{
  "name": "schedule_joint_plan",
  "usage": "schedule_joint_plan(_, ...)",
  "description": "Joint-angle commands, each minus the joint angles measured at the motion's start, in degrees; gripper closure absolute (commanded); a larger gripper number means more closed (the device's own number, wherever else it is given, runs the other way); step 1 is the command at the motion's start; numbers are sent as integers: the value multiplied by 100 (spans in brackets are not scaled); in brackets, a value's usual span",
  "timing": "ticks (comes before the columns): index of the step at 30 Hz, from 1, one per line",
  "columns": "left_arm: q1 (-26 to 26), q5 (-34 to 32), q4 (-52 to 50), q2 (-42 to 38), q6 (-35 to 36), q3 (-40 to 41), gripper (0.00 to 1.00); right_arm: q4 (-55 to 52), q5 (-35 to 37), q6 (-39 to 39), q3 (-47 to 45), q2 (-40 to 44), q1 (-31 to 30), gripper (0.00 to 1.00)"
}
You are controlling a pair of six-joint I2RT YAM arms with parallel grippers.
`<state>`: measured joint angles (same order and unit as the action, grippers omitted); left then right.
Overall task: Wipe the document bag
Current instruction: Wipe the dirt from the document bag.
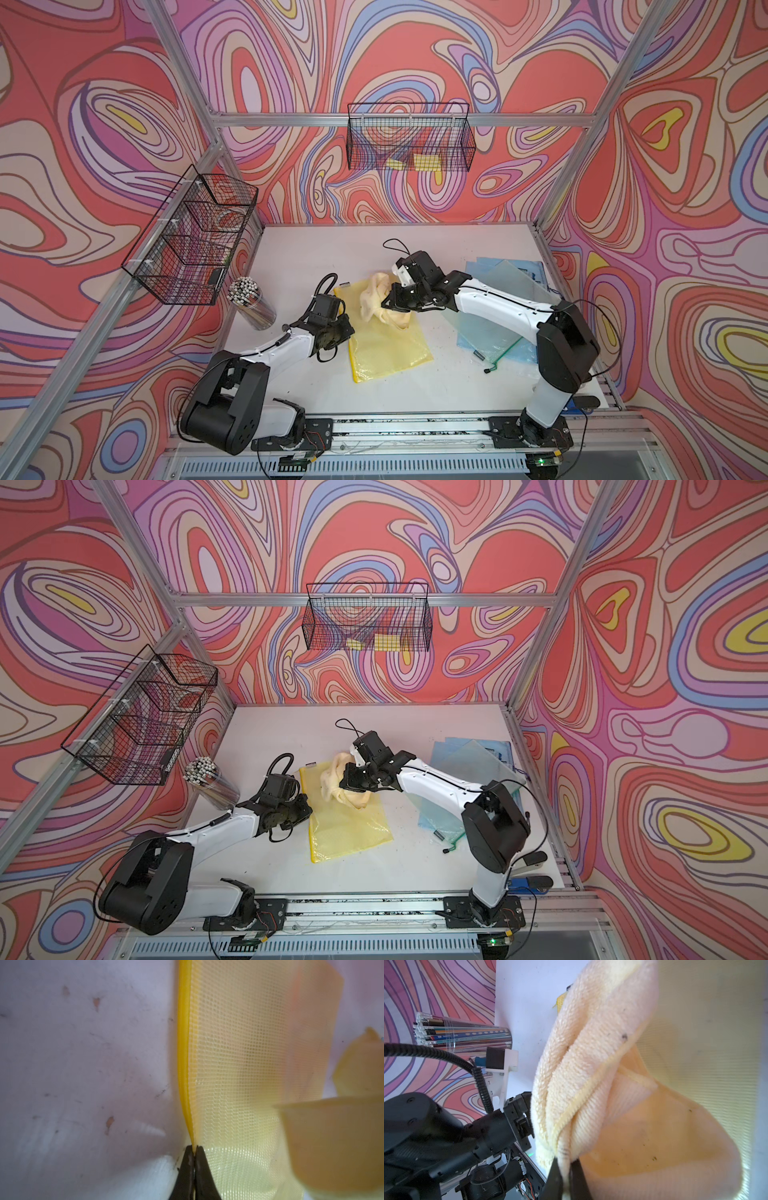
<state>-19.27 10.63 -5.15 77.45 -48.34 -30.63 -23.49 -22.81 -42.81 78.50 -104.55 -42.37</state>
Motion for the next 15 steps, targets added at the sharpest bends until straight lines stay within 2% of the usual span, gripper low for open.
schedule_joint_plan(1,-101,153,165,-78,-140,49,100,23,101,-48,163,-627,-26,100)
schedule_joint_plan(4,-148,149,134,-155,-166,40,100,36,328,-47,202,-910,-113,100)
schedule_joint_plan(12,-203,133,89,-195,-209,56,100,381,173,-112,545,-1521,-341,98)
schedule_joint_plan(15,-205,132,57,-236,-205,57,100,364,352,-157,525,-1528,-383,71)
